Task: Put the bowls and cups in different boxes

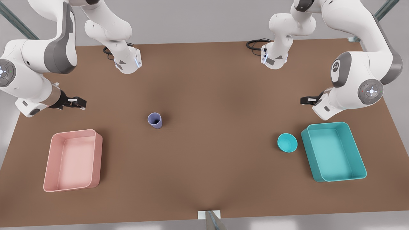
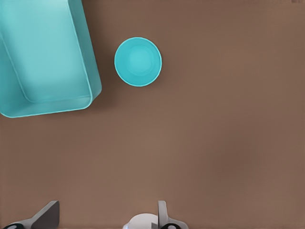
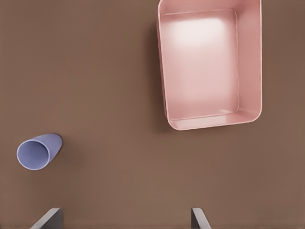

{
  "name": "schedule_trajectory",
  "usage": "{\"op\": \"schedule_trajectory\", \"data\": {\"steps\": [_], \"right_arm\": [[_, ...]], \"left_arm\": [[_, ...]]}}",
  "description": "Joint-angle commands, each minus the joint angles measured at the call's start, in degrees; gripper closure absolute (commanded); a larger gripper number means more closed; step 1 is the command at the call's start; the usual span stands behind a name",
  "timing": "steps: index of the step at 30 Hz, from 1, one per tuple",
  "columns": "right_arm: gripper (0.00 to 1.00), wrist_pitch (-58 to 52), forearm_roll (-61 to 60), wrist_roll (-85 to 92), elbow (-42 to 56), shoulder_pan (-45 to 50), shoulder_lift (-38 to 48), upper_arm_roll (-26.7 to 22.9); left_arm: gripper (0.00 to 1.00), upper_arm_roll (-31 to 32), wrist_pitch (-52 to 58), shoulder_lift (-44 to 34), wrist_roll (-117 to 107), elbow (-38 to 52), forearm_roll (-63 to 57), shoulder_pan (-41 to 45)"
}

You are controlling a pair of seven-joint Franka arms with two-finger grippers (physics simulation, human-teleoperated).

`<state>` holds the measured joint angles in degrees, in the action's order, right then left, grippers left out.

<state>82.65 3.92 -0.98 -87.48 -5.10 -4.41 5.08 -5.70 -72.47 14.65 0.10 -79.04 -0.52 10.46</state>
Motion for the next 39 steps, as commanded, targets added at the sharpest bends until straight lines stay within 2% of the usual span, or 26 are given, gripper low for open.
{"op": "schedule_trajectory", "data": {"steps": [1,3,4,6,7,10,13,16,20,28,31,33,37,39], "right_arm": [[0.00,-0.8,-0.1,-0.2,0.0,0.0,0.1,0.0],[0.00,-2.0,-0.1,0.0,0.4,0.6,-0.1,0.0],[0.00,-3.3,-0.2,0.1,0.0,2.4,-1.0,0.0],[0.00,-2.1,-3.6,-1.7,0.0,7.2,-4.4,0.5],[0.00,0.4,-5.3,-5.2,-0.3,8.0,-6.8,0.5],[0.00,16.6,-6.8,-10.6,-11.7,9.8,-6.4,0.6],[0.00,27.5,-7.1,-17.9,-19.3,13.4,-6.3,0.9],[0.00,40.5,-7.1,-24.2,-30.8,14.7,-2.5,1.0],[0.00,44.4,-7.1,-26.4,-34.0,15.7,-3.2,1.1],[0.00,46.8,-8.0,-26.2,-39.6,17.7,-4.7,1.2],[0.00,47.5,-8.0,-26.0,-40.7,18.6,-6.1,1.2],[0.00,48.0,-8.0,-26.0,-41.3,19.4,-7.1,1.2],[0.00,49.6,-8.0,-25.9,-41.3,19.5,-9.6,1.2],[0.00,50.0,-8.0,-25.9,-41.3,19.5,-10.7,1.2]], "left_arm": [[0.00,0.0,-0.1,-0.1,-0.1,0.0,-0.1,0.0],[0.00,0.3,-1.6,1.7,-0.4,0.0,-0.4,0.4],[0.00,0.3,-6.8,4.7,-0.5,-0.8,-1.6,3.6],[0.00,0.6,-27.4,9.2,-0.2,-9.2,-3.3,4.8],[0.00,0.6,-34.5,12.1,0.0,-11.1,-3.8,6.9],[0.00,0.6,-50.7,14.8,0.1,-20.4,-7.0,8.3],[0.00,0.8,-55.7,15.8,2.6,-25.6,-7.1,8.3],[0.00,0.8,-54.8,15.5,2.5,-29.9,-6.9,8.3],[0.00,0.8,-60.3,15.7,2.5,-29.4,-9.1,8.2],[0.00,0.6,-63.1,19.3,2.5,-29.4,-9.4,7.6],[0.56,-0.5,-62.7,19.2,2.3,-29.4,-9.4,7.2],[0.79,-0.5,-62.6,19.2,2.3,-29.4,-9.4,7.2],[0.79,-0.5,-61.0,18.7,-1.4,-29.3,-9.3,7.5],[0.79,-0.5,-54.7,17.2,-2.5,-26.9,-9.1,7.8]]}}
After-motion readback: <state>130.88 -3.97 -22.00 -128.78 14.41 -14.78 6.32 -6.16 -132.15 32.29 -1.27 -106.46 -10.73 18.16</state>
